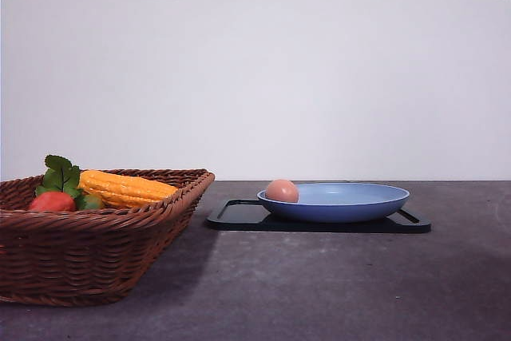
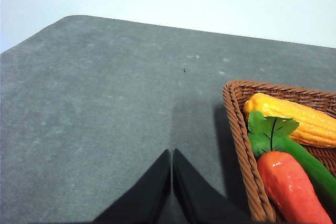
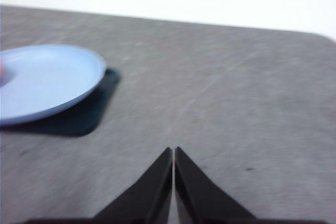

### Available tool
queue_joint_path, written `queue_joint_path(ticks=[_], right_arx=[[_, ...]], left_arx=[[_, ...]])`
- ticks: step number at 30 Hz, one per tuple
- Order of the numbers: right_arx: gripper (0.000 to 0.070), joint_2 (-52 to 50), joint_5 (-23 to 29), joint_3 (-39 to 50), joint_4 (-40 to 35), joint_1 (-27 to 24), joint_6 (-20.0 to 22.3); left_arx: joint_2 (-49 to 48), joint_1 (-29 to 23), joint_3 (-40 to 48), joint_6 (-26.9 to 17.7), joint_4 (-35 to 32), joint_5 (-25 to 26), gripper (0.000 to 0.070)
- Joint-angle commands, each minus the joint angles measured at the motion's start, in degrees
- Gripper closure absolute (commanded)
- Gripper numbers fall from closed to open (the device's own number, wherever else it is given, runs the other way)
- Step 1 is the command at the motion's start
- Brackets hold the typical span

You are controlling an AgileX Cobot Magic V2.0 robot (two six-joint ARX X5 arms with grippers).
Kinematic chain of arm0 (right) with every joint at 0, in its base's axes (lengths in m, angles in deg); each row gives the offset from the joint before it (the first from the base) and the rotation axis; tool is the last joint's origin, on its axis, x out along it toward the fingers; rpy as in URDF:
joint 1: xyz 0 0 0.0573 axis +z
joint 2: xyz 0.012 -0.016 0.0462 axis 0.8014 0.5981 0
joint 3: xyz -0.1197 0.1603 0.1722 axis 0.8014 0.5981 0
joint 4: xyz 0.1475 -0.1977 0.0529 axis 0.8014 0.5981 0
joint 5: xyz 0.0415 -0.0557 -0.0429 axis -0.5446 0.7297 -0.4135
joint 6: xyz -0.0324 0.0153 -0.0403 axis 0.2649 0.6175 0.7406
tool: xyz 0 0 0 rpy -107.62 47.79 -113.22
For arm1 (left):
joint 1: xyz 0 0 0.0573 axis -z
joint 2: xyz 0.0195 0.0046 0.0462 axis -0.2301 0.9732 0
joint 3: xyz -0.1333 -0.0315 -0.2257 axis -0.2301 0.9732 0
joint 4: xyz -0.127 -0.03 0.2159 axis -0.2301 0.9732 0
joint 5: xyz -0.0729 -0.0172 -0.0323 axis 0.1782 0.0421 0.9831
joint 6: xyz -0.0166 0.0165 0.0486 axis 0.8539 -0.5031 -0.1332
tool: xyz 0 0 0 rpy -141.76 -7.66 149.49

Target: Transfer egg from basket to plate and serve

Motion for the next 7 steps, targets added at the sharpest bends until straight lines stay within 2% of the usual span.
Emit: queue_joint_path(ticks=[1, 7], right_arx=[[0.07, 0.1, 2.8, 0.4, -1.5, 0.2, -0.1], [0.07, 0.1, 13.4, 0.4, -5.8, 0.2, -0.1]], left_arx=[[0.0, 0.0, 1.6, 0.5, -0.9, 0.4, 0.07], [0.0, 0.0, 1.6, 0.5, -0.9, 0.4, 0.07]])
